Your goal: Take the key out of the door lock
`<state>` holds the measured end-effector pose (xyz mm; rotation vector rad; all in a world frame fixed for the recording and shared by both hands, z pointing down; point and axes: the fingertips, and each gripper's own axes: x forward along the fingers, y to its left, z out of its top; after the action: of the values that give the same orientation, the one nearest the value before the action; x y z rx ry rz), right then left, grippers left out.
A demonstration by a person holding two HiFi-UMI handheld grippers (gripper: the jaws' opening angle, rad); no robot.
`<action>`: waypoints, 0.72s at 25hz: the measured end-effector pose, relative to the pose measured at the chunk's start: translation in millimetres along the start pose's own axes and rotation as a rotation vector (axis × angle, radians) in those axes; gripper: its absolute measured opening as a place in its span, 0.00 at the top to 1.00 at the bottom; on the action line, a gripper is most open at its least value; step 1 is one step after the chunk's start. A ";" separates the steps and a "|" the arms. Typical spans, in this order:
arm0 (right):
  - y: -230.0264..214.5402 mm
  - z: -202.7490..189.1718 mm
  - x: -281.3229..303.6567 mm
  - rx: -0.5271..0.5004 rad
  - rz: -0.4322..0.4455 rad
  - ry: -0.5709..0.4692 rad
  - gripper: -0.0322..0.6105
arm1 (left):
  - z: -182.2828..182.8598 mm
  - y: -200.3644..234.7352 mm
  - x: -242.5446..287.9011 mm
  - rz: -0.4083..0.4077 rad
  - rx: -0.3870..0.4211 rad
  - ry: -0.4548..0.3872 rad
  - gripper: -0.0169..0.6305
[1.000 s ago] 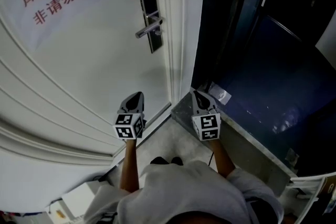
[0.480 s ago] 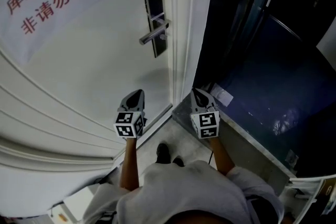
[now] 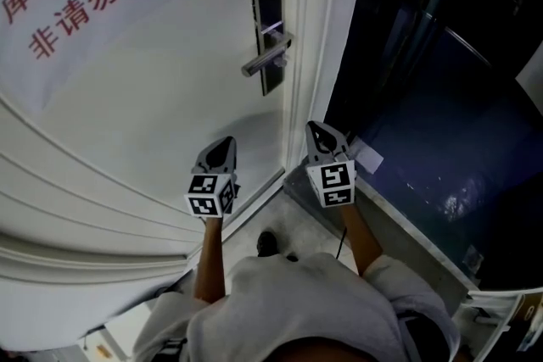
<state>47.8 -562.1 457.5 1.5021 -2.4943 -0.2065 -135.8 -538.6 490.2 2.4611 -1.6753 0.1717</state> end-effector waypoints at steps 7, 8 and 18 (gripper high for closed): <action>-3.9 37.7 39.2 -0.071 0.018 -0.057 0.91 | -0.1 5.8 4.7 -0.008 0.002 -0.001 0.95; -4.2 41.1 42.9 -0.078 0.021 -0.060 0.91 | -0.5 6.6 4.8 -0.007 0.002 0.000 0.95; -7.8 68.9 78.7 -0.127 0.037 -0.088 0.91 | -3.4 12.8 10.7 -0.009 -0.009 0.004 0.95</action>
<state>0.9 -634.9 398.4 1.4248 -2.5211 -0.4247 -143.9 -552.3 496.4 2.4600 -1.6588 0.1673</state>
